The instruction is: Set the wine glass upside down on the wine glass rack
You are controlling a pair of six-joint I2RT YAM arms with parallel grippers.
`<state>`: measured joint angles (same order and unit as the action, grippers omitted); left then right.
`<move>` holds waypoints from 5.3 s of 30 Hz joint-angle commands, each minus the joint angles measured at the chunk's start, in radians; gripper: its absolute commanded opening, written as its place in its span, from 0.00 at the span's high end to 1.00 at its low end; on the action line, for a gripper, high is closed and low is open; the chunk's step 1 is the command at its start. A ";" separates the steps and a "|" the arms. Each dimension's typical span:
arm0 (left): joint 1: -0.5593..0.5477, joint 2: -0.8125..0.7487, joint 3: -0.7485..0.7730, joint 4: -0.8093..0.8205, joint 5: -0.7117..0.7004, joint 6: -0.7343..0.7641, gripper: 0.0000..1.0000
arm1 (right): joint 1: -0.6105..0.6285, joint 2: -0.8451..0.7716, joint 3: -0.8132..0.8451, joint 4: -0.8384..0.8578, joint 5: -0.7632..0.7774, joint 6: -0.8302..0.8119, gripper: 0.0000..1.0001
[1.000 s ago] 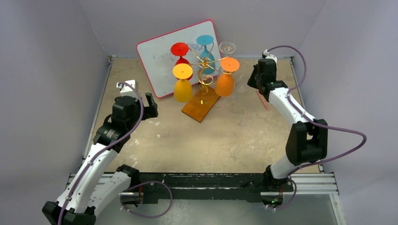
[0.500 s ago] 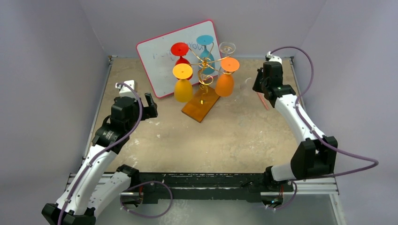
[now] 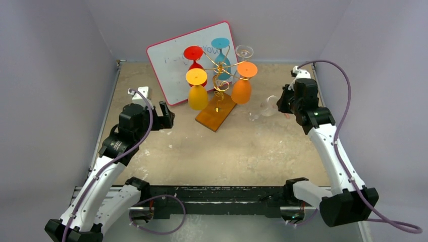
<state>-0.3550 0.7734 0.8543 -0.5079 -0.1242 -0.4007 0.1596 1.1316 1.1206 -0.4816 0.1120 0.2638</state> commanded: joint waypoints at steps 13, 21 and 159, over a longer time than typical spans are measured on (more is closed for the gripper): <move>-0.001 -0.099 0.017 0.261 0.397 0.177 0.21 | 0.015 -0.051 0.030 -0.064 -0.844 -0.034 1.00; -0.001 -0.190 -0.050 0.368 0.706 0.366 0.18 | 0.018 -0.073 0.017 0.031 -1.115 -0.017 1.00; -0.002 -0.337 0.020 0.487 0.823 0.047 1.00 | 0.783 0.063 0.020 0.914 -0.653 0.301 0.57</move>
<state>-0.3584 0.4454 0.8238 -0.1215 0.7074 -0.3416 0.9249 1.1931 1.0939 0.3504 -0.5591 0.5827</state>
